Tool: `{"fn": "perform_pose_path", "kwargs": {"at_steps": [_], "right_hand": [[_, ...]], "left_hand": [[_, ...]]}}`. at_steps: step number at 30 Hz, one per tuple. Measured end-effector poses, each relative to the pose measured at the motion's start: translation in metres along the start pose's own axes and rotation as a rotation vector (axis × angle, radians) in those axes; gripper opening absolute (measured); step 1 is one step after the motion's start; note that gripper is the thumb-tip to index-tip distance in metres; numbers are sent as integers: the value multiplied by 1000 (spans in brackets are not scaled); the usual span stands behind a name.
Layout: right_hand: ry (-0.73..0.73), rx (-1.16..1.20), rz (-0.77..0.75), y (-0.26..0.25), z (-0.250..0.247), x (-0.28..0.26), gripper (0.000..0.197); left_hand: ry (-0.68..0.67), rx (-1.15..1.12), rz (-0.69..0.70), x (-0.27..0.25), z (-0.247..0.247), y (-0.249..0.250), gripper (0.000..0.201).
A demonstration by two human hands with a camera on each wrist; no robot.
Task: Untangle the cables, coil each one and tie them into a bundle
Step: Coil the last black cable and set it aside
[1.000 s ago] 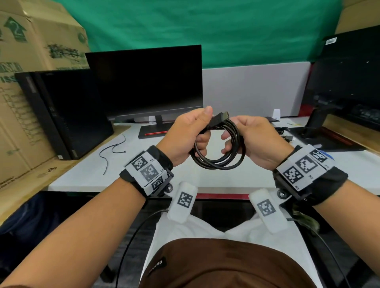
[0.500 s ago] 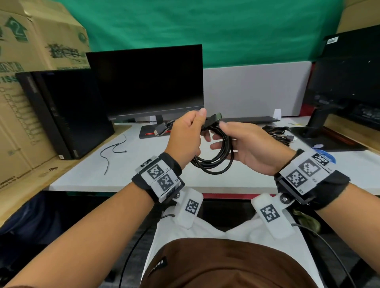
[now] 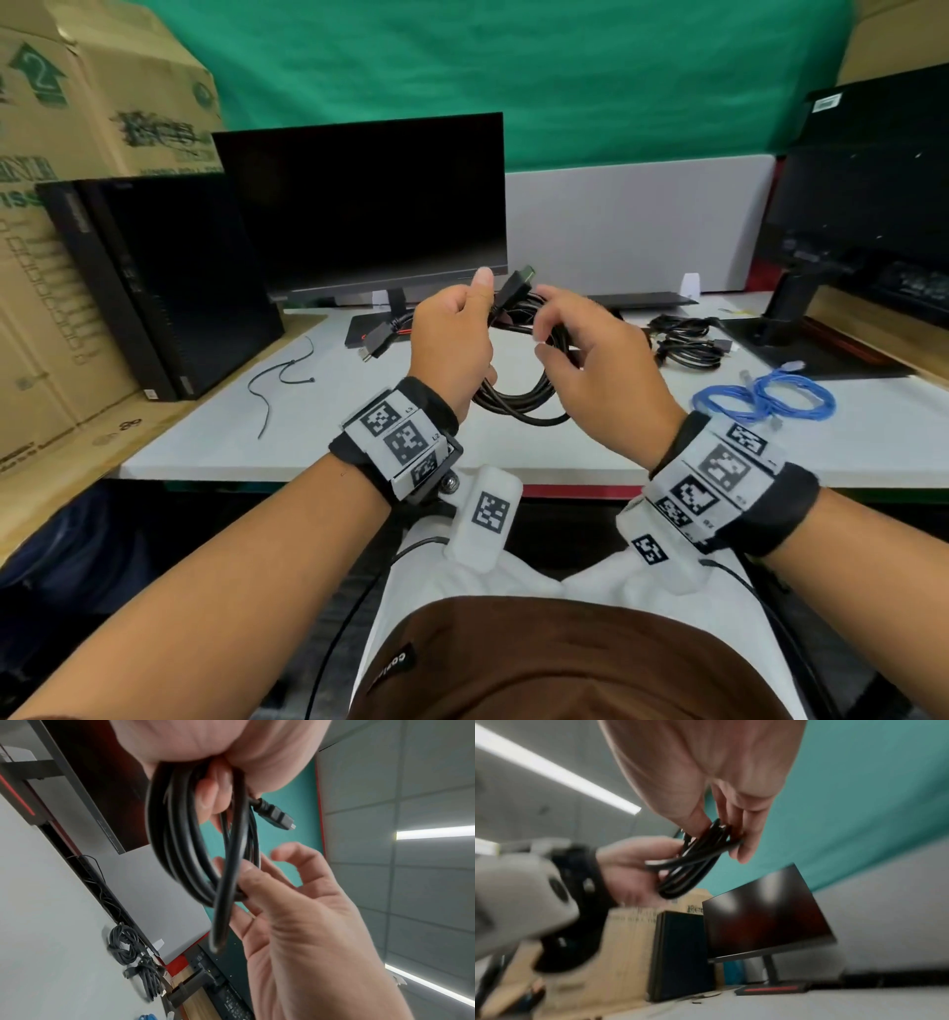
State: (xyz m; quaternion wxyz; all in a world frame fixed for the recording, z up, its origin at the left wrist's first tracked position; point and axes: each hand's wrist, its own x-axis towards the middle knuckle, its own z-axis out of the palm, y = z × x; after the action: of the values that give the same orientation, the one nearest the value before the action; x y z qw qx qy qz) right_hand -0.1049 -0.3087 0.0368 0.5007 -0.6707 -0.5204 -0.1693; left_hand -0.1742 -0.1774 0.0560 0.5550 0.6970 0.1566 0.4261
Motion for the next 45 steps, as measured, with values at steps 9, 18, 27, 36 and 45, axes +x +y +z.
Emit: {"fn": "perform_pose_path", "kwargs": {"at_steps": [9,18,27,36,45], "right_hand": [[-307,-125,254,-3,-3,7,12],[-552,1037,703,-4,-31,17,38],[-86,620,553,-12,-15,21,48],[-154,572,234,-18,-10,9,49],[33,1094,720,-53,-22,14,37]], "left_hand": [[-33,63,120,-7,8,5,44],[-350,-226,-47,7,-15,9,39],[-127,-106,-25,23,-24,3,32],[24,-204,-293,31,-35,-9,31],[-117,158,-46,9,-2,-2,64]]}}
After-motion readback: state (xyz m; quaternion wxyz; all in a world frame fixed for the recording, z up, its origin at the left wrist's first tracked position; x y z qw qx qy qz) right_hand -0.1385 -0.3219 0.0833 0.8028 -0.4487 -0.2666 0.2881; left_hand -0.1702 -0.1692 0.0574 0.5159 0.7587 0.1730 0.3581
